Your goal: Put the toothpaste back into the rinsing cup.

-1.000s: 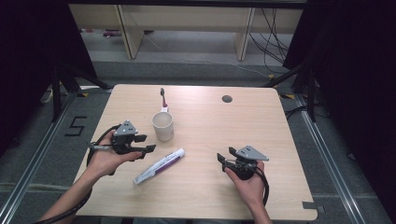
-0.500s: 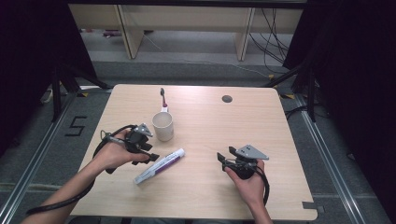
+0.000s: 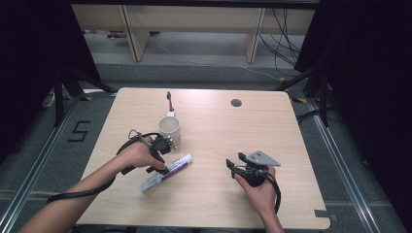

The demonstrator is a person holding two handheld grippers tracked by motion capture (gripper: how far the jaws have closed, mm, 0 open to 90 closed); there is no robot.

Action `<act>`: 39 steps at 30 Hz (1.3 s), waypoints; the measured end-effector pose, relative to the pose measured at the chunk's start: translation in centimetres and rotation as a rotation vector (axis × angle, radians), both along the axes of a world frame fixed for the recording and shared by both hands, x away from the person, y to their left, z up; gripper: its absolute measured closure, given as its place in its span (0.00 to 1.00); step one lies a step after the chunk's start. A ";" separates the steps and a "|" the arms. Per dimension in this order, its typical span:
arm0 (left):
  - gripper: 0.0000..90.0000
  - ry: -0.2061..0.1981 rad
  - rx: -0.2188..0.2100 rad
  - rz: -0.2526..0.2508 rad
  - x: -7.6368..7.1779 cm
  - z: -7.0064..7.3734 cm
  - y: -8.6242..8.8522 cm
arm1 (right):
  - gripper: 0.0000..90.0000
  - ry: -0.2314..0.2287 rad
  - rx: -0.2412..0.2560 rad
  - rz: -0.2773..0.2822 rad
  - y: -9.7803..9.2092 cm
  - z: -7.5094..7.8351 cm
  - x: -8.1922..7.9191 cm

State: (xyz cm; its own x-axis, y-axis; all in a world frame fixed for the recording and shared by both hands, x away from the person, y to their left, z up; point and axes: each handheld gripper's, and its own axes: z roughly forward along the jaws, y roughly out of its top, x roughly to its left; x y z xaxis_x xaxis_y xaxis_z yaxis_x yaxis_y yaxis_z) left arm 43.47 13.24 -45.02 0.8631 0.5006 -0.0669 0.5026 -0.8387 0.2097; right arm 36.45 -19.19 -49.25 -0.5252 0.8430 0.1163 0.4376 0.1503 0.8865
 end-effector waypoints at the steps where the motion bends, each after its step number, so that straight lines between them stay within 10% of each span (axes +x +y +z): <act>1: 0.60 0.003 -0.004 0.008 0.0 -0.1 -0.1 | 0.48 0.017 0.010 -0.011 0.1 0.0 -0.1; 39: 0.62 0.039 0.076 -0.055 0.5 -2.6 -1.8 | 0.48 0.041 0.016 0.015 0.5 -0.2 -0.2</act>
